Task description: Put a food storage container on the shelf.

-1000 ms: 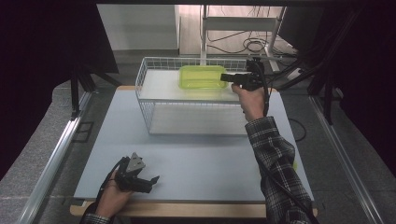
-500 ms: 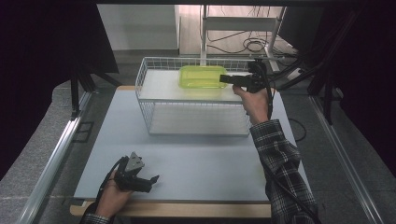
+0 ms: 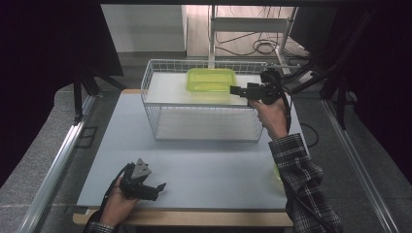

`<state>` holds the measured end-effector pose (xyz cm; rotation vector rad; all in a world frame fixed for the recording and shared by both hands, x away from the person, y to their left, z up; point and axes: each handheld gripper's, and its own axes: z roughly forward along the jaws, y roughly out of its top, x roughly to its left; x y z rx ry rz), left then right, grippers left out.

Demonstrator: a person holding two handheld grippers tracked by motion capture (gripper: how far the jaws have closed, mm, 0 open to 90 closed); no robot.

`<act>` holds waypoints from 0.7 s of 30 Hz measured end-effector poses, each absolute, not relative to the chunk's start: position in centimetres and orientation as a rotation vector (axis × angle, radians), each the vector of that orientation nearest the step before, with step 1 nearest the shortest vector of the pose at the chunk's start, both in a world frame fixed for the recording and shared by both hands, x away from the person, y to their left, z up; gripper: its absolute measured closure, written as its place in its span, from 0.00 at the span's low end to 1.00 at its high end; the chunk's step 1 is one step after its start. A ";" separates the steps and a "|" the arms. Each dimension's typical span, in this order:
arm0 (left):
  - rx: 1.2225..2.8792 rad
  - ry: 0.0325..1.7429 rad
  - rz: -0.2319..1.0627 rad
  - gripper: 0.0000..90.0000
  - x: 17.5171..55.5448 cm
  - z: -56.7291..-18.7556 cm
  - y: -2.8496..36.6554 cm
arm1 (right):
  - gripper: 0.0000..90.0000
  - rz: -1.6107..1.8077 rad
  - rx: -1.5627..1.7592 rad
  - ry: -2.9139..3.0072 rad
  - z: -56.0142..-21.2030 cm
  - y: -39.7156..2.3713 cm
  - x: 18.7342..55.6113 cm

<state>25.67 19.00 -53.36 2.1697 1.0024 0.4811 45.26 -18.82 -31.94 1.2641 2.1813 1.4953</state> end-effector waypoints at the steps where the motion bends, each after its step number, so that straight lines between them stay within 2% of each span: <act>1: 2.170 1.003 0.482 0.06 25.7 -53.4 19.0 | 0.15 1.491 1.245 2.185 -32.0 -18.8 45.1; 21: 2.153 0.999 0.480 0.05 25.7 -53.4 19.0 | 0.05 1.397 1.101 2.268 -34.2 -19.4 41.3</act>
